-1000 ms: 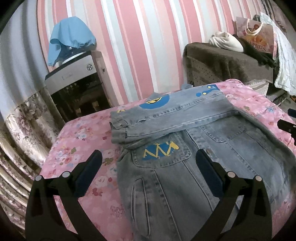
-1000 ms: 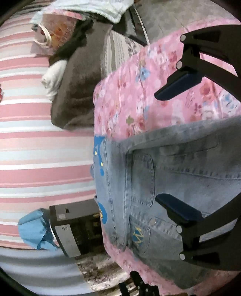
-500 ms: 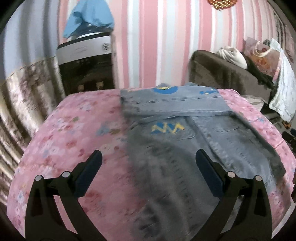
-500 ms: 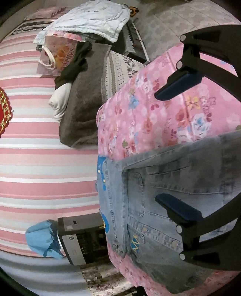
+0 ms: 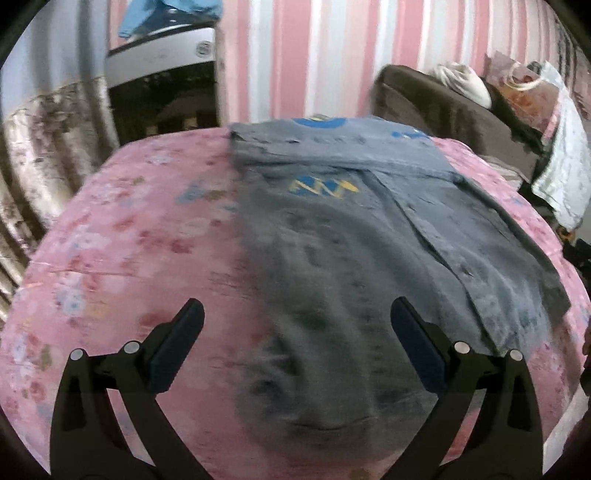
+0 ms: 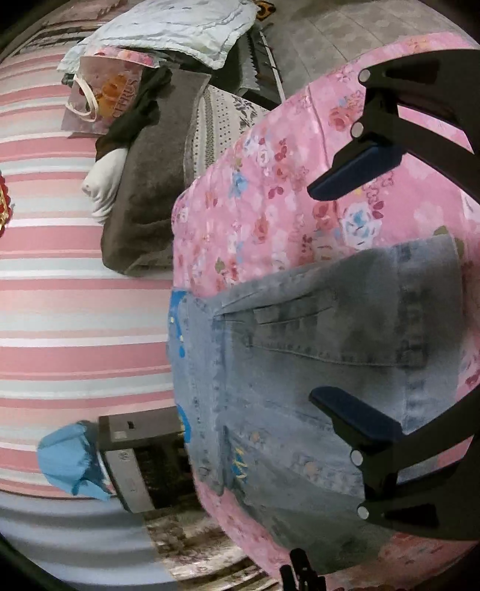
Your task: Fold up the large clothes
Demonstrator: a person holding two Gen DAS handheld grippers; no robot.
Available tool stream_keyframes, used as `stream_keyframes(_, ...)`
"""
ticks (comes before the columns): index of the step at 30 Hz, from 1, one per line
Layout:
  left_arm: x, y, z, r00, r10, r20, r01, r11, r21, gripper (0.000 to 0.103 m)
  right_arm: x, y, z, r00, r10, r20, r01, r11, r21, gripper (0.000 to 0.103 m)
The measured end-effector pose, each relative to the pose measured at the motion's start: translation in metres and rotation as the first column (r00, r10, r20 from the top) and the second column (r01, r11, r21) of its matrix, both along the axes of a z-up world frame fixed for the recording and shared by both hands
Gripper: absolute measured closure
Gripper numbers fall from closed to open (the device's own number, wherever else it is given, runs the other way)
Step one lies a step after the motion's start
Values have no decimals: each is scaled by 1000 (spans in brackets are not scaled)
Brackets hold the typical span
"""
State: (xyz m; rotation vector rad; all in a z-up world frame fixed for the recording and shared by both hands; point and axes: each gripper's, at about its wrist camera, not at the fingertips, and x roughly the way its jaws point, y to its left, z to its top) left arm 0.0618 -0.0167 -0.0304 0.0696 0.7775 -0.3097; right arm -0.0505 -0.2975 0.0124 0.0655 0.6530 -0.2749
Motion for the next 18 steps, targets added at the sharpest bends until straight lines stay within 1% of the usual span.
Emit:
stream_keyframes(2, -2, -10, -4, 999, -34, -12, 34, 999, -10, 3, -2, 1, -6, 999, 1, -35, -2, 999, -34, 2)
stream_keyframes(5, -2, -25, -12, 997, -69, -30, 69, 998, -5, 3, -4, -5, -14, 997, 4, -72, -7, 999, -41, 2)
stream_keyframes(6, -2, -29, -14, 997, -70, -31, 70, 998, 6, 3, -4, -7, -17, 996, 2, -90, -6, 999, -36, 2)
stream_keyframes(7, -4, -34, -16, 998, -61, -20, 62, 998, 35, 3, -2, -10, -20, 994, 6, -106, -9, 1000, -26, 3)
stream_keyframes(9, -6, -39, -18, 998, -62, -16, 63, 996, 55, 3, 1, -14, -28, 990, 25, -138, -24, 1000, 7, 4)
stream_keyframes(10, -6, -40, -19, 998, -65, -18, 66, 996, 52, 4, 3, -15, -32, 988, 34, -149, -32, 999, 13, 9)
stream_keyframes(11, -8, -39, -19, 997, -70, -23, 71, 997, 41, 4, 6, -17, -37, 984, 41, -173, -37, 999, 27, 22)
stream_keyframes(12, -8, -38, -18, 997, -74, -28, 75, 997, 33, 8, 9, -19, -41, 980, 63, -189, -51, 997, 65, 31)
stream_keyframes(13, -8, -37, -19, 997, -75, -34, 76, 997, 31, 11, 13, -23, -46, 975, 95, -200, -67, 988, 142, 45)
stream_keyframes(14, -7, -35, -19, 996, -74, -41, 75, 997, 27, 18, 15, -26, -50, 973, 108, -203, -70, 980, 186, 50)
stream_keyframes(15, -6, -33, -19, 996, -73, -49, 74, 997, 21, 31, 16, -28, -51, 974, 109, -199, -67, 976, 206, 50)
stream_keyframes(16, -4, -29, -20, 996, -65, -57, 66, 998, 18, 54, 18, -29, -50, 974, 115, -197, -70, 973, 222, 51)
stream_keyframes(17, -3, -27, -20, 996, -58, -60, 60, 998, 18, 65, 19, -30, -50, 974, 125, -187, -78, 968, 238, 64)
stream_keyframes(18, -2, -22, -18, 996, -58, -64, 59, 998, 4, 81, 18, -29, -48, 976, 137, -169, -91, 962, 256, 80)
